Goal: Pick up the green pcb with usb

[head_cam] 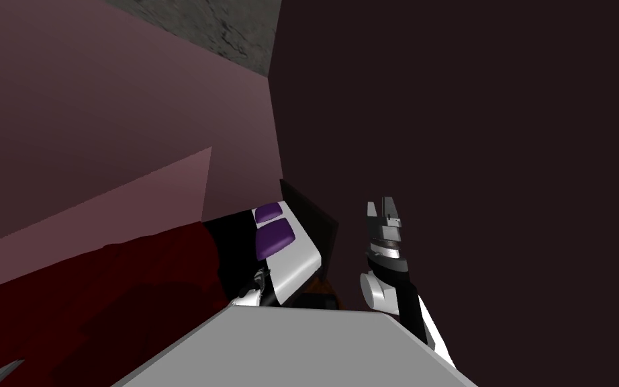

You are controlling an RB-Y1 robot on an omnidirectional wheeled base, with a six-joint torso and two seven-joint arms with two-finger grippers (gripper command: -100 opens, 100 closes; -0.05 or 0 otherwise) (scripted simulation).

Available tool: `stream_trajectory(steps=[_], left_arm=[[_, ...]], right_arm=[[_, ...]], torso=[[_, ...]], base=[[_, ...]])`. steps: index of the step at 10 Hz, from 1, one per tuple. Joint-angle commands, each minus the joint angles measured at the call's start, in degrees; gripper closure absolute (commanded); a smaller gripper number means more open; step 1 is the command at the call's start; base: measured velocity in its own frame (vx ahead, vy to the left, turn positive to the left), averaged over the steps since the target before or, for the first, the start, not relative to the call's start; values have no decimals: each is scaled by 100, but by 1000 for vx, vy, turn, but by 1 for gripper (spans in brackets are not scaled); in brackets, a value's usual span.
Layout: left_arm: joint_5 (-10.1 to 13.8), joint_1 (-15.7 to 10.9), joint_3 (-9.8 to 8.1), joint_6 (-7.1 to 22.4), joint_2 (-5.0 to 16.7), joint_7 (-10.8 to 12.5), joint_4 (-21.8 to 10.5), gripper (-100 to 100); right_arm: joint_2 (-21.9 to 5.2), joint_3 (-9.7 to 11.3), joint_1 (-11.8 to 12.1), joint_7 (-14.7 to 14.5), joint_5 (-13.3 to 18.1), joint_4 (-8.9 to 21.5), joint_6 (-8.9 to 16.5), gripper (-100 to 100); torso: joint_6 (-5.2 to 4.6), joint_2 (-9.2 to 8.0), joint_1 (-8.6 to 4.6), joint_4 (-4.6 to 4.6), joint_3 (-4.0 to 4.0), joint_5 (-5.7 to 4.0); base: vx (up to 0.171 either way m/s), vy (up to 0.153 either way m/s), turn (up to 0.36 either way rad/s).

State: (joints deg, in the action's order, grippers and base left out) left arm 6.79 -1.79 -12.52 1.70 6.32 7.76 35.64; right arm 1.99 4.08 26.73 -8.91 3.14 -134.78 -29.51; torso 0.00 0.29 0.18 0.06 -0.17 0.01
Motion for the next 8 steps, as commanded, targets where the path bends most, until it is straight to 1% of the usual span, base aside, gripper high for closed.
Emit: stream_trajectory(steps=[1, 2, 3, 4, 8], left_arm=[[5, 27, 39, -224, -28, -5, -180, -100], [-6, 58, 51, -365, -62, -16, -282, -100], [-2, 42, 43, -300, -47, -10, -247, -100], [-3, 51, 45, -323, -51, -12, -247, 100], [2, 47, 43, -324, -54, -4, -245, 100]], right_arm=[[0, 0, 0, 0, 0, 0, 0, 0], [0, 0, 0, 0, 0, 0, 0, 0], [0, 0, 0, 0, 0, 0, 0, 0], [0, 0, 0, 0, 0, 0, 0, 0], [1, 0, -1, 0, 0, 0, 0, 0]], torso=[[0, 0, 0, 0, 0, 0], [0, 0, -2, 0, 0, 0], [0, 2, -1, 0, -1, 0], [-1, -11, -7, -2, 6, -1], [-3, -27, -17, -4, 15, -6]], base=[[80, 34, 16], [92, 37, 27], [42, 18, 4], [7, 3, -1], [0, 0, 0]])
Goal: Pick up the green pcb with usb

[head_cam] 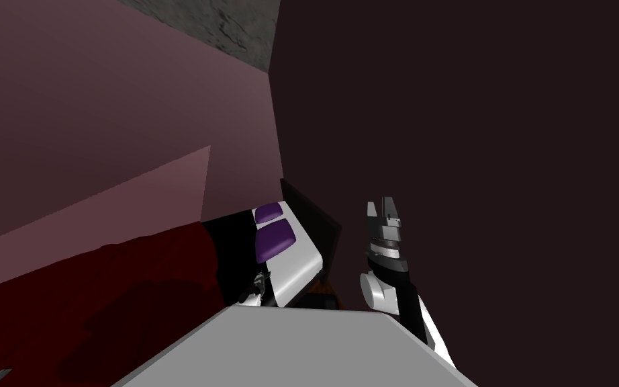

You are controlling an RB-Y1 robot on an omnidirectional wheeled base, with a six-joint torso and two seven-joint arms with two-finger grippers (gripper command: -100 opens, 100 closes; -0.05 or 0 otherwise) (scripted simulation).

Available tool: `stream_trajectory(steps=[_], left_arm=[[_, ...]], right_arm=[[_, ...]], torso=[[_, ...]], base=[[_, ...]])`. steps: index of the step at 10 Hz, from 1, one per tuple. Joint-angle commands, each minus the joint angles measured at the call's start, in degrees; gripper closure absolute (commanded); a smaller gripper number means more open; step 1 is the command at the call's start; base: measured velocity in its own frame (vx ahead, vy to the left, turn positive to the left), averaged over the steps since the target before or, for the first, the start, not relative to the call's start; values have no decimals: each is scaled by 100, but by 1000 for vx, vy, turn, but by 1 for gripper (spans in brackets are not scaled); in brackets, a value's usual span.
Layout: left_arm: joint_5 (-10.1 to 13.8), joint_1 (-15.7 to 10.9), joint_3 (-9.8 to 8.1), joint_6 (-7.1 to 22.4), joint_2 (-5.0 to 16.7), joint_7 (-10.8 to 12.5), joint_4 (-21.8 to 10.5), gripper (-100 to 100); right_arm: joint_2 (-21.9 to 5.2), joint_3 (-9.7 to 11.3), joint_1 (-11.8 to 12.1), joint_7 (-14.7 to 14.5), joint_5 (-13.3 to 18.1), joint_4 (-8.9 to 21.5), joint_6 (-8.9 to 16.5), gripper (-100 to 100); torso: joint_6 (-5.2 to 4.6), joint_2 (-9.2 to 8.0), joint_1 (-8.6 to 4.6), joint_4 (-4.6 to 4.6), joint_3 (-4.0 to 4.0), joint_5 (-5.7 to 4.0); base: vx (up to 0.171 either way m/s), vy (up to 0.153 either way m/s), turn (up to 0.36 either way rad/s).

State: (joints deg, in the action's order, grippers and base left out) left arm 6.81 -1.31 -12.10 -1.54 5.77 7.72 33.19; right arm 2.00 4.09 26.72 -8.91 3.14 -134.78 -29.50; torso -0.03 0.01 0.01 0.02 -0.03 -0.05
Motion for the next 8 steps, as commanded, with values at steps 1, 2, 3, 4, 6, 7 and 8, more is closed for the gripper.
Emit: stream_trajectory(steps=[1, 2, 3, 4, 6, 7, 8], left_arm=[[0, 0, 0, 0, 0, 0, 0, 0], [8, -35, -8, 171, 44, 4, 116, 100], [18, -66, -20, 313, 78, 15, 219, 100], [23, -82, -26, 384, 95, 21, 270, 100], [39, -128, -44, 597, 146, 37, 425, 100], [22, -98, -51, 491, 113, 24, 368, 100], [21, -97, -54, 521, 113, 23, 386, 0]], right_arm=[[0, 0, 0, 0, 0, 0, 0, 0], [0, 0, 0, 0, 0, 0, 0, 0], [0, 0, -1, 0, 0, 0, 0, 0], [0, 0, -1, 0, 0, 0, 0, 0], [0, 0, -1, 0, 0, 0, 0, 0], [1, 1, -1, 0, 0, 0, 0, 0], [0, 0, 0, 0, 0, 0, 0, 0]], torso=[[0, 0, 0, 0, 0, 0], [0, 1, 1, 1, -1, 1], [-2, -11, -6, -2, 6, -1], [0, -29, -11, -3, 15, -1], [1, -31, -9, -4, 17, -1], [0, -31, -16, -4, 17, -2], [1, -18, -9, -2, 10, -1]], base=[[0, 0, 0], [-46, -23, -28], [-101, -37, -34], [-105, -31, -15], [-80, -36, -13], [-39, -23, -3], [-8, -5, 2]])
